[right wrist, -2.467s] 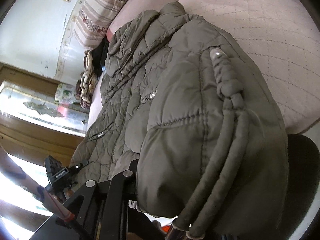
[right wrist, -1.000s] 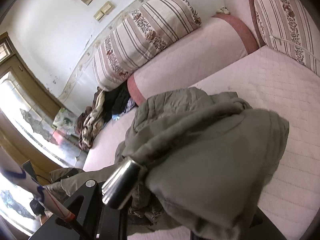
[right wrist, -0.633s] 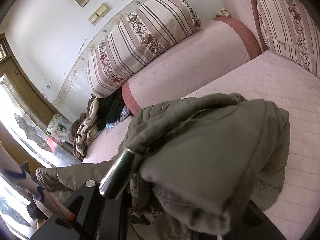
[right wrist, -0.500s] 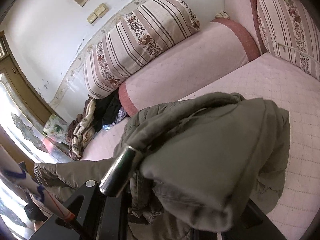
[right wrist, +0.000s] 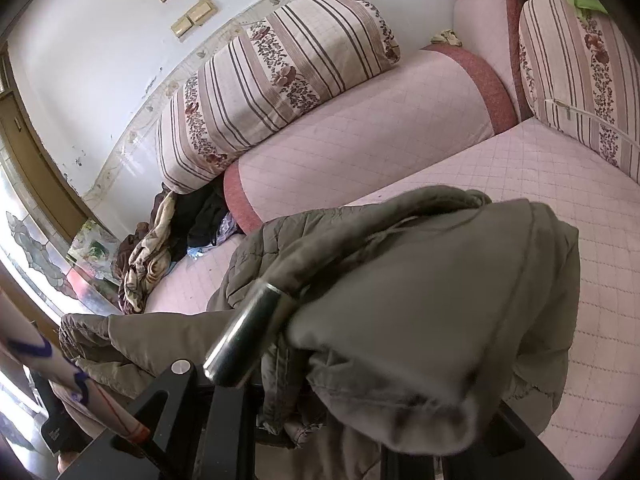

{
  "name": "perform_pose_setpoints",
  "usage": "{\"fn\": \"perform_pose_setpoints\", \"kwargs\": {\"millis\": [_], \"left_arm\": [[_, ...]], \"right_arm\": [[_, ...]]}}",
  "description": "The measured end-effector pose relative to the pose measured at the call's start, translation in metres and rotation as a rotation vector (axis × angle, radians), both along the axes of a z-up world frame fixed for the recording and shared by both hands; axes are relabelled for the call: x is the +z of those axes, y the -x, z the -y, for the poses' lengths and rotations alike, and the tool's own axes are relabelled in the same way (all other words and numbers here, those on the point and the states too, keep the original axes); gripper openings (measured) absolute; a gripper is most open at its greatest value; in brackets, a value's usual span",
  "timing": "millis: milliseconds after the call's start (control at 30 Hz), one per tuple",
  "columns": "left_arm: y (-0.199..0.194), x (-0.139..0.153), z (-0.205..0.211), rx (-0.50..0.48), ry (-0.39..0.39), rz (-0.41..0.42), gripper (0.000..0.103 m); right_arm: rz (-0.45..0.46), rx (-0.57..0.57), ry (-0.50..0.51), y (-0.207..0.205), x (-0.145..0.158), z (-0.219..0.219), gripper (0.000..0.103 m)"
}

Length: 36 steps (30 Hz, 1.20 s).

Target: Fold large clothes

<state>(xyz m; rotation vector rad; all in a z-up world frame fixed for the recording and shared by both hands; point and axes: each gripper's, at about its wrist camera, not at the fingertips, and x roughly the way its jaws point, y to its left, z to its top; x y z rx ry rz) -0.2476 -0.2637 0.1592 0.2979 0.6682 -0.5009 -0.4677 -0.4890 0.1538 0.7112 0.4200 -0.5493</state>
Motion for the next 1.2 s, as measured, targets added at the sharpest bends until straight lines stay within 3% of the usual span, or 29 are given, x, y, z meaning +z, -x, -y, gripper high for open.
{"fn": "perform_pose_setpoints", "kwargs": {"millis": [633,1200], "left_arm": [[0.004,0.000,0.010,0.031,-0.045,0.050,0.029],[-0.004,0.018,0.037,0.068,-0.083,0.096,0.029]], "right_arm": [[-0.007,-0.011,0.038,-0.006,-0.008,0.006,0.022],[0.014,-0.055,0.060,-0.009,-0.004,0.022,0.022]]}}
